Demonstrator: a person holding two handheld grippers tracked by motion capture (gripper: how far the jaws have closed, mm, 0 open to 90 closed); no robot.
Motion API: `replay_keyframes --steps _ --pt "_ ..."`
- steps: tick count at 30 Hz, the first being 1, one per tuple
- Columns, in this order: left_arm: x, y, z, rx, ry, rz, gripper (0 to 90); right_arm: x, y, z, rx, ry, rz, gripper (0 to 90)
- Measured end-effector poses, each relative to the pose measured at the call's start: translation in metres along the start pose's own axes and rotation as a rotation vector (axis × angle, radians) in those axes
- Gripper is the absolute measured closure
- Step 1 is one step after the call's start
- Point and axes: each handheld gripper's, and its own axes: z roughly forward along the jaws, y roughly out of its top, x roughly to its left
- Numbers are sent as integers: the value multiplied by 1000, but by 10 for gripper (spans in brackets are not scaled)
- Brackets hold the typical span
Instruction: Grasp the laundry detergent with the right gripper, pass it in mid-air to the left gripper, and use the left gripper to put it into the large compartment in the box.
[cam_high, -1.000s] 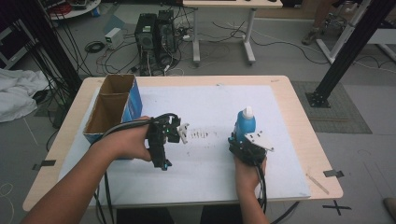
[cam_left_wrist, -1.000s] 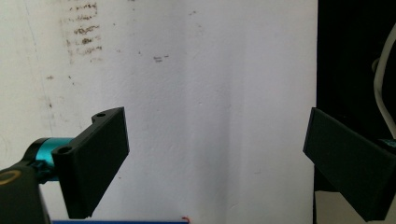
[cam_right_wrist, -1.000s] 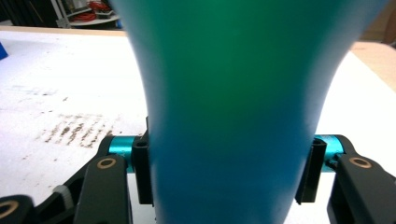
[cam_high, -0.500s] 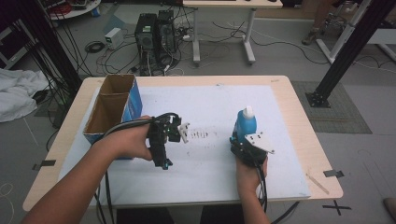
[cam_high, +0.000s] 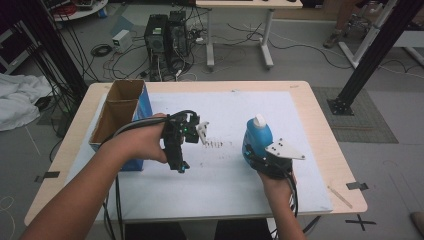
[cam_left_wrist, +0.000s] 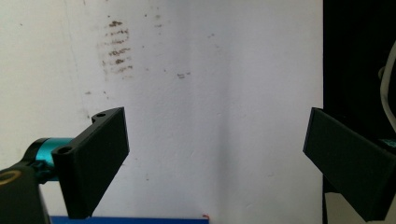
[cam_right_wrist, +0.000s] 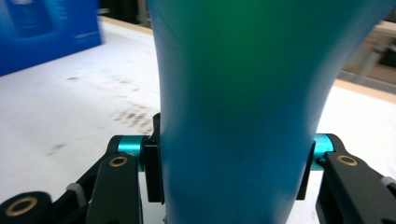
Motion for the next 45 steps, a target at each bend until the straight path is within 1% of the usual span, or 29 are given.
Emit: replay_keyframes --steps 1,2,3,7,10,11,12,14,15,18,20,21,22,23,24,25,26,27,28,29,30,31,32,35,37,40,43,45 --pt "0 2 -2 2 2 7 68 0 0 0 0 0 0 458" --pt "0 7 -6 7 5 18 68 -1 2 -1 -3 28 -2 458" --pt "0 9 -7 8 7 23 68 -3 6 -4 -3 82 -5 458" --pt "0 16 -11 9 9 37 68 -3 13 -7 -13 162 -22 457" --pt "1 22 -13 16 8 45 68 -3 17 -8 -20 249 -40 456" --pt "1 24 -14 17 6 50 68 -3 19 -7 -13 291 -46 455" --pt "1 26 -15 19 2 54 68 -1 19 -7 -17 316 -61 455" --pt "2 31 -17 22 -4 63 68 3 20 -6 -3 363 -83 455" --pt "2 32 -18 24 -4 64 68 5 20 -5 0 397 -104 455" --pt "4 38 -20 27 -14 72 68 9 19 -2 8 467 -121 455" --pt "4 42 -21 28 -14 78 68 13 19 0 11 508 -144 456" --pt "4 42 -21 28 -14 78 68 13 19 0 11 508 -144 456" --pt "5 44 -20 31 -15 85 68 15 19 1 5 526 -153 456" --pt "4 46 -20 34 -19 88 68 19 19 3 1 567 -161 458" --pt "4 47 -19 35 -24 88 68 21 19 4 0 585 -165 458" --pt "4 48 -19 37 -28 94 68 24 20 7 0 616 -181 458" --pt "3 50 -19 38 -30 97 68 24 20 7 0 616 -181 458" --pt "3 51 -18 38 -34 99 68 26 20 8 -1 630 -185 458" --pt "3 51 -18 38 -34 99 68 26 20 8 -1 630 -185 458" --pt "1 53 -17 40 -42 98 68 33 21 12 -9 656 -205 459" --pt "0 54 -16 41 -42 106 68 33 21 12 -9 656 -205 459" --pt "-2 55 -15 45 -45 111 68 38 22 14 -17 679 -219 459" --pt "-5 56 -13 43 -54 120 68 40 23 15 -16 686 -221 459" --pt "-8 58 -12 44 -64 126 68 46 25 21 -14 714 -234 459" --pt "-10 59 -10 49 -67 129 68 50 25 24 -9 725 -245 459" --pt "-10 59 -9 61 -72 127 68 55 26 28 -3 742 -250 460" --pt "-11 59 -8 63 -72 119 68 58 26 30 -7 750 -249 460" --pt "-11 59 -7 71 -76 127 68 60 27 31 -12 761 -249 460"
